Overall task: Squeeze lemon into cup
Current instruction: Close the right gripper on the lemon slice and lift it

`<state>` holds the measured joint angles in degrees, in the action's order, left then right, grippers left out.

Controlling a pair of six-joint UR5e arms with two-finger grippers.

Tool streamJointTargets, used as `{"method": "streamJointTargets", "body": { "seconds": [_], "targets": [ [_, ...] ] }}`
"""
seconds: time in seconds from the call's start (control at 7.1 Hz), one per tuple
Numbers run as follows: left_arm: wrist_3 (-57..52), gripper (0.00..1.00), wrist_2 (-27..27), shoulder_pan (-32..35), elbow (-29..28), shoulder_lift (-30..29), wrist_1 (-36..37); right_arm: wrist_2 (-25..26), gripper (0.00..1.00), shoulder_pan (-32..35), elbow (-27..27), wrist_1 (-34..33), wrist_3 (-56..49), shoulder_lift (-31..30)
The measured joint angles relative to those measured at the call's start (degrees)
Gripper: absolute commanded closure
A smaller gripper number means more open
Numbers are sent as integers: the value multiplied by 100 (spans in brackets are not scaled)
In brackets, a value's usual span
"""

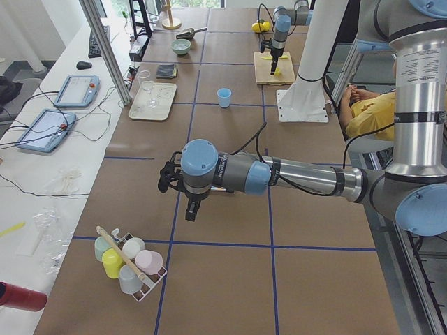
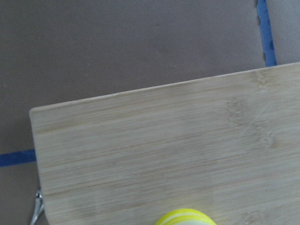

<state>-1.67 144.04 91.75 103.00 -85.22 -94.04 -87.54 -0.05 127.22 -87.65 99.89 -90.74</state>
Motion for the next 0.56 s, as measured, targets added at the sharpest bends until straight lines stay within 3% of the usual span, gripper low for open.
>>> {"method": "streamJointTargets", "body": {
  "seconds": [0.28,0.56],
  "targets": [
    [0,0,14,0,7,10,0,-24,11,-1,-16,4,21,-15],
    [0,0,18,1,25,13,0,-53,12,-6,-16,8,38,-27]
  ]
}}
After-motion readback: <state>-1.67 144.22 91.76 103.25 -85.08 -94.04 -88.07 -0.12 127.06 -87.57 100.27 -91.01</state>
